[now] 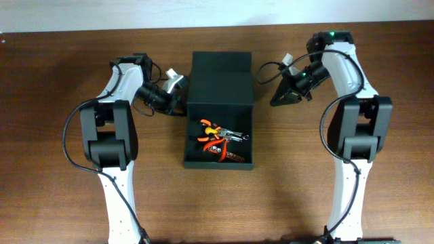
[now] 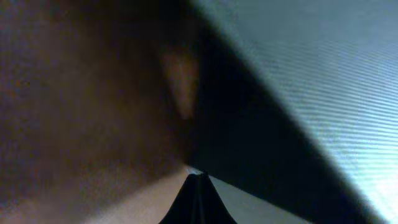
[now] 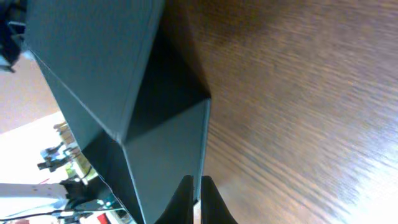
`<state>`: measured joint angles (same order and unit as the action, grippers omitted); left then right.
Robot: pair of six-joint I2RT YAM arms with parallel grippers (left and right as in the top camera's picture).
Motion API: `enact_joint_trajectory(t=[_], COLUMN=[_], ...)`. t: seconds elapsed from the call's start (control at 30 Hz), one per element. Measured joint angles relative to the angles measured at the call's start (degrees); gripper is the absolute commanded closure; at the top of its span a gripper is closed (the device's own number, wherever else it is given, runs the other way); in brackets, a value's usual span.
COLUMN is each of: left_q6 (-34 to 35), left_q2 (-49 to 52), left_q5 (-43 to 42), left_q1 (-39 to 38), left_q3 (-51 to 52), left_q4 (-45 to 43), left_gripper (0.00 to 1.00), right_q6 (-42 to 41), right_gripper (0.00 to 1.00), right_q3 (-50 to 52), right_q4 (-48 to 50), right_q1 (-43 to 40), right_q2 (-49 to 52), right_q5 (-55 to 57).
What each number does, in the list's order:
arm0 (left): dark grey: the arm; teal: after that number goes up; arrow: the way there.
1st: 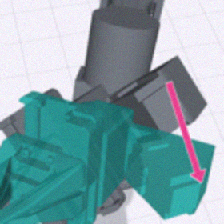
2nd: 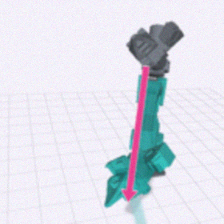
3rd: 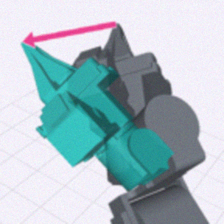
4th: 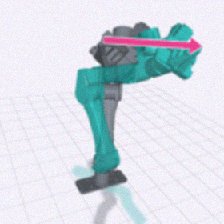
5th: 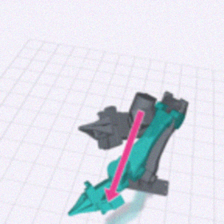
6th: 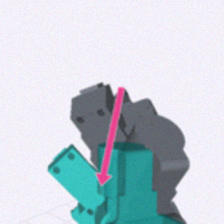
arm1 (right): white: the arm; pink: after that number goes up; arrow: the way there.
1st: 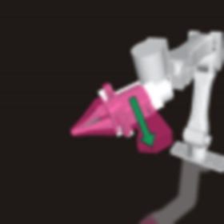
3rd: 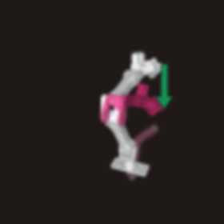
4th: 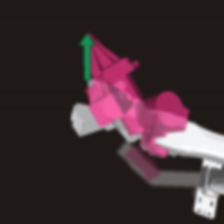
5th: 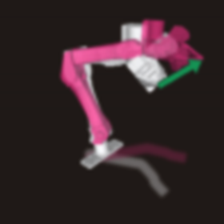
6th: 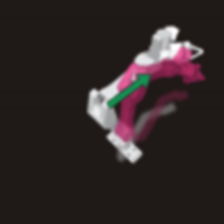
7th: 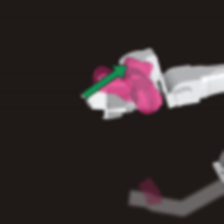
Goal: Pack container
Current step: 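Bring both grippers to the raised lid edges at the box's back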
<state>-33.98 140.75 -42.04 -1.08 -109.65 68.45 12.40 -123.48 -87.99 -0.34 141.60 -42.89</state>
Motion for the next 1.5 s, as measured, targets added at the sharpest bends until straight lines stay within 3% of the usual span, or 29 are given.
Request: enact_joint_trajectory(t=[0.7, 0.83, 1.5], left_q6=[17.44, 19.17, 20.35], left_q2=[0.55, 0.55, 0.55], left_q5=[-7.17, -7.74, -8.2], left_q1=[0.42, 0.42, 0.42], left_q3=[0.02, 0.02, 0.02], left_q4=[-23.12, -23.65, -23.71], left_gripper=[0.98, 0.98, 0.98], right_q6=[0.0, 0.04, -2.14], right_gripper=[0.89, 0.86, 0.89], right_q3=[0.02, 0.02, 0.02], right_q4=[8.79, 9.25, 15.47], right_q1=[0.02, 0.15, 2.69], right_q2=[5.81, 5.81, 5.86], right_q5=[-13.73, -15.3, -11.47])
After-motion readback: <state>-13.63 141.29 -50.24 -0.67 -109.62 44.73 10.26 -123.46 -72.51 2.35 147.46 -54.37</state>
